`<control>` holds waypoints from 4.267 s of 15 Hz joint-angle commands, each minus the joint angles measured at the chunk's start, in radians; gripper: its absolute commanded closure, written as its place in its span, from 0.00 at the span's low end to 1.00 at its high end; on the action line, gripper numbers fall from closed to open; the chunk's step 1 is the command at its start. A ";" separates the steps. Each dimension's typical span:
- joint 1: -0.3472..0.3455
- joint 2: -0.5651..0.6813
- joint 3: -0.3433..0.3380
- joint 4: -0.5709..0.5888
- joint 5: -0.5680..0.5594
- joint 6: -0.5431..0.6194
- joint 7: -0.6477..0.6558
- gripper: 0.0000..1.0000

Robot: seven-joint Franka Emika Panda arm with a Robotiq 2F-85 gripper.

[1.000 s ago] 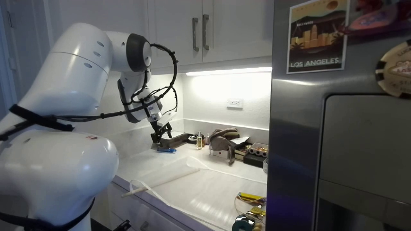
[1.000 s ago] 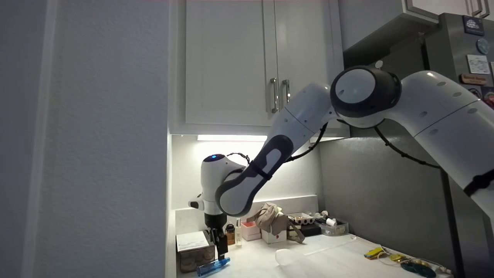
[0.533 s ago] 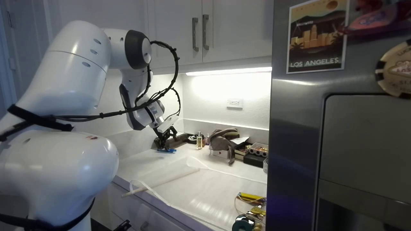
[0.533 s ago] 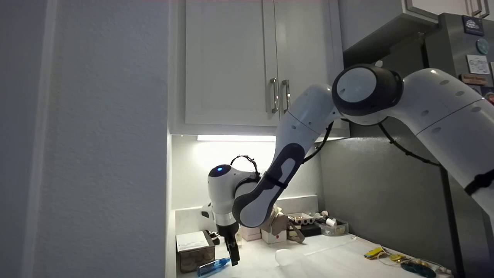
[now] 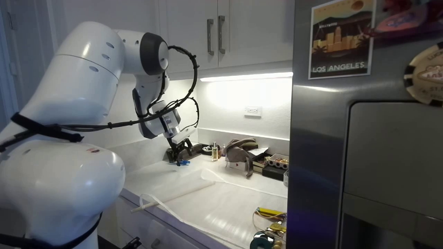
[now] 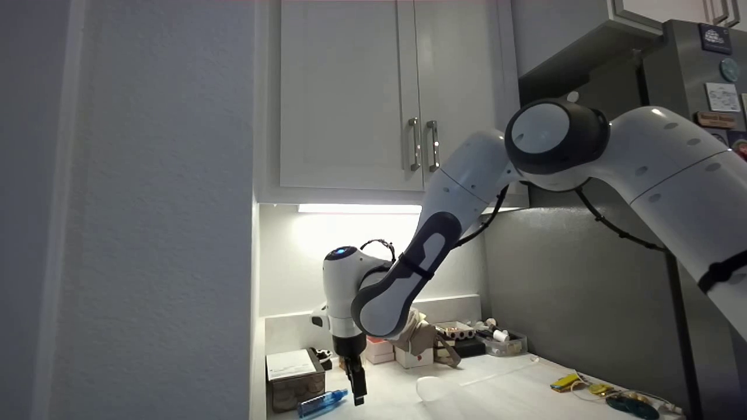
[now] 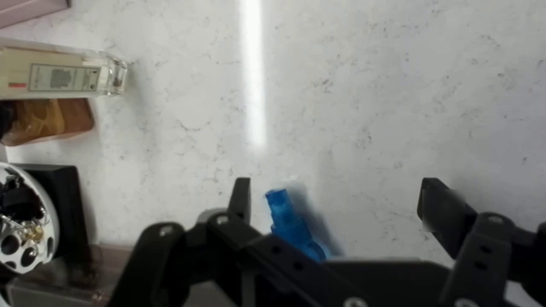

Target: Place the blue bottle upright on the bottom right corner of the counter, hang the white object on the side of the fridge

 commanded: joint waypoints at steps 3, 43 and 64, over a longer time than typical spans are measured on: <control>-0.048 0.013 0.035 0.065 0.106 -0.052 -0.145 0.00; -0.071 0.345 0.064 0.614 0.528 -0.473 -0.660 0.95; 0.035 -0.083 0.031 0.129 0.309 -0.653 -0.368 0.94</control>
